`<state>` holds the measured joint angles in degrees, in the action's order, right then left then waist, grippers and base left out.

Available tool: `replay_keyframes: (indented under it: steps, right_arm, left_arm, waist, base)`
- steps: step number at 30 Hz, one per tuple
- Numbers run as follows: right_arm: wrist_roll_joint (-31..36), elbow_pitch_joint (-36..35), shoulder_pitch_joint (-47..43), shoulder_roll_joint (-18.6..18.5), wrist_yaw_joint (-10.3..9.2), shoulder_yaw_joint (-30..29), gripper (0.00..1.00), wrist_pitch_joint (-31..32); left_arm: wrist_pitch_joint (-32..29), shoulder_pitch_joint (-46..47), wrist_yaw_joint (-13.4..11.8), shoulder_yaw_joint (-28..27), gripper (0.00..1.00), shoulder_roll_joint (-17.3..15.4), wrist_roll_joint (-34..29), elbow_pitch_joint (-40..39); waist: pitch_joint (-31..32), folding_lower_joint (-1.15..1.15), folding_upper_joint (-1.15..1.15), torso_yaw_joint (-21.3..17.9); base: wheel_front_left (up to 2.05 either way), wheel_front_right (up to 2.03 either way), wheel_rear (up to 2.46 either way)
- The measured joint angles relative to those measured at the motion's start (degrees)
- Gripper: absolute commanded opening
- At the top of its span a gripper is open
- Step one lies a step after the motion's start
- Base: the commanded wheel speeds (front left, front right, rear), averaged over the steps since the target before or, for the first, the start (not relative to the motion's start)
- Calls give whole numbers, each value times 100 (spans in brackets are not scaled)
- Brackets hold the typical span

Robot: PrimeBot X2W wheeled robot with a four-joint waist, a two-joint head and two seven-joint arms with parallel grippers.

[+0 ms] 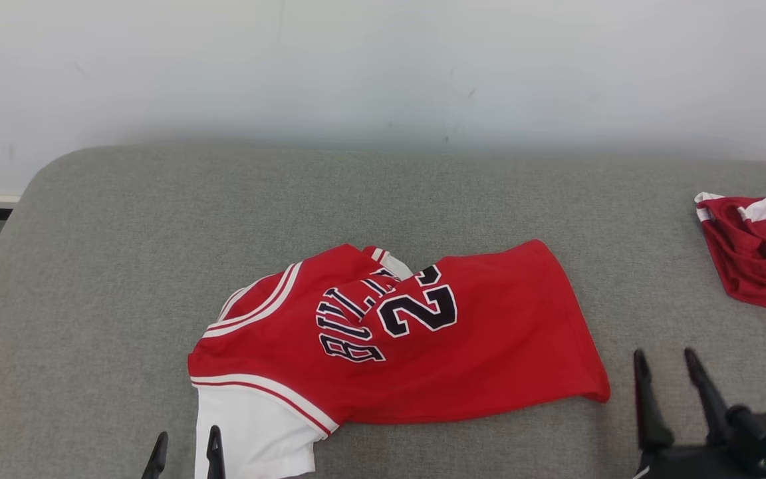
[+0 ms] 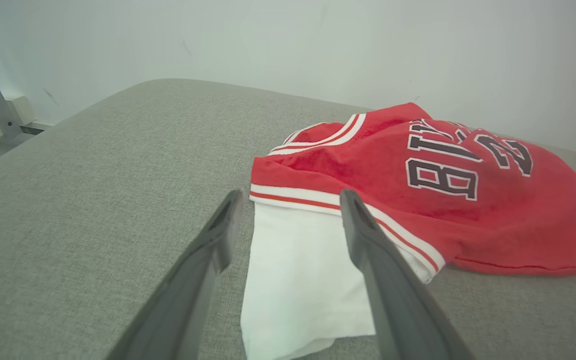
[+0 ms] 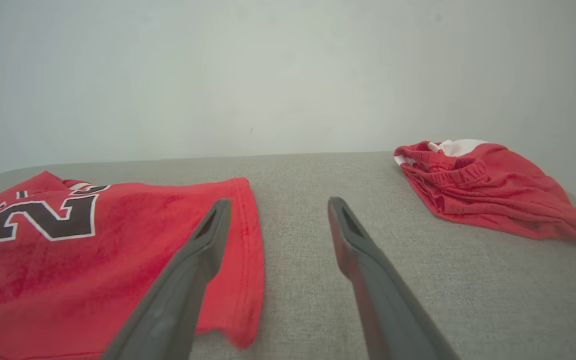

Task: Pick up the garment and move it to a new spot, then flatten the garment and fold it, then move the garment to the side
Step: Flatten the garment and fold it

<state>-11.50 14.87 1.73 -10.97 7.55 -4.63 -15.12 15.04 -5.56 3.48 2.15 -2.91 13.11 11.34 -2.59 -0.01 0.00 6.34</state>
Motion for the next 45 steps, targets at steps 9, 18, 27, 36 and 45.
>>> replay_keyframes:
  steps: [9,18,27,36,45]
  right_arm:
    - [116,-160,-565,463,0,55,100,-1]
    - [100,445,-310,410,0,122,100,-1]
    - [51,1240,194,339,0,343,100,-1]
    - [48,1801,580,309,0,423,100,0]
    - [49,2206,804,324,0,456,0,0]
  left_arm:
    - [0,-57,-20,-3,100,0,-7,266]
    - [0,-62,35,-100,100,-1,93,991]
    - [1,211,174,-145,100,2,182,1689]
    - [1,596,315,1,100,1,465,2231]
    - [9,925,365,177,0,-1,1027,2827]
  waist:
    - [39,0,0,-64]
    - [37,0,0,-77]
    - [-10,1,0,-38]
    - [-118,1,0,8]
    - [-193,1,0,39]
  base:
    - [0,0,0]
    - [0,0,0]
    - [0,0,0]
    - [0,0,0]
    - [0,0,0]
